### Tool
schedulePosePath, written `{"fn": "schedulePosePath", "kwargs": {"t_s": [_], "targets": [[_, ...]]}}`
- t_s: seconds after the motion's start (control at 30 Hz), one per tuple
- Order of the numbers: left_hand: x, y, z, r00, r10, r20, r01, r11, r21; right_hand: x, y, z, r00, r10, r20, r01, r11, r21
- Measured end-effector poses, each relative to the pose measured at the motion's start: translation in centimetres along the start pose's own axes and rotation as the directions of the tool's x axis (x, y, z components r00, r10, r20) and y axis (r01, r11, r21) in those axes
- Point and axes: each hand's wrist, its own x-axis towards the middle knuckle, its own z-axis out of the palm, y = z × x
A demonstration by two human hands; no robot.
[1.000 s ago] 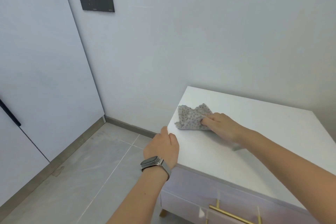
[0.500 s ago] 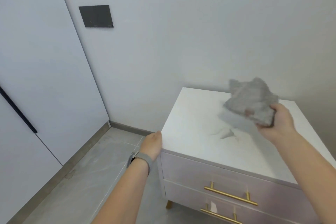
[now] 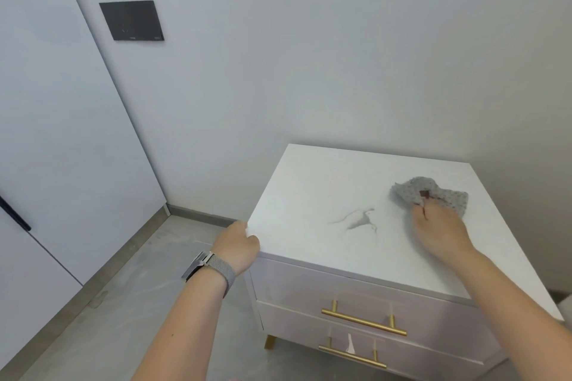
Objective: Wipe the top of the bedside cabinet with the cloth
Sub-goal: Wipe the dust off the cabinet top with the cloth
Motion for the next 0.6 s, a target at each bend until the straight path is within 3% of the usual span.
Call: {"fn": "schedulePosePath", "kwargs": {"t_s": [0.27,0.6], "targets": [[1.8,0.6,-0.7,1.0,0.025,-0.003,-0.024,0.993,0.119,-0.8,-4.2,1.1,0.986,-0.059,0.156,0.057,0.998,0.015],[3.5,-2.6,-0.9,0.999,0.031,0.01,-0.031,0.999,0.037,-3.6,-9.0,0.9,0.927,-0.17,0.335,0.162,0.985,0.05]]}}
